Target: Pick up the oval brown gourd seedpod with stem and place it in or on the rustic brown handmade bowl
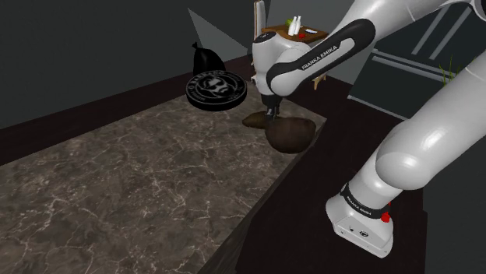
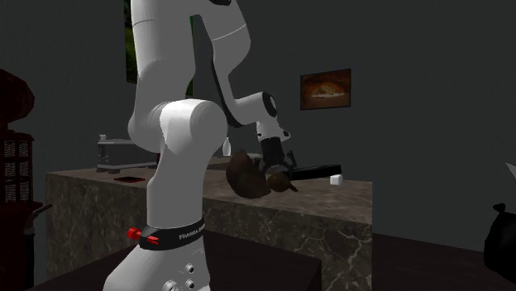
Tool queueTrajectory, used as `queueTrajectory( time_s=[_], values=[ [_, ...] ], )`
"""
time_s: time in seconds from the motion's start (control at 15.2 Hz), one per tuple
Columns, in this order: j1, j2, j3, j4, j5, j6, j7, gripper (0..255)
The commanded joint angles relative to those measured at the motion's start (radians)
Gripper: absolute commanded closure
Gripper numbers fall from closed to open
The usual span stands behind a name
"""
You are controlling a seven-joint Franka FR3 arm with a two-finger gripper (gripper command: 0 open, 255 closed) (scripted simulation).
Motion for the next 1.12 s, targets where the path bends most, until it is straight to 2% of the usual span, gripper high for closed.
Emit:
queueTrajectory(
  time_s=[0.0, 0.07, 0.13, 0.73, 1.06],
  values=[
    [0.000, 0.007, 0.000, -0.002, 0.000, -0.003, 0.000, 0],
    [0.000, 0.007, 0.000, -0.002, 0.000, -0.003, 0.000, 0],
    [0.000, 0.008, 0.000, -0.001, 0.000, -0.003, 0.000, 255],
    [0.000, 0.007, 0.000, -0.002, 0.000, -0.003, 0.000, 255],
    [0.005, -0.044, 0.000, 0.020, 0.022, -0.072, -0.029, 255]
  ],
)
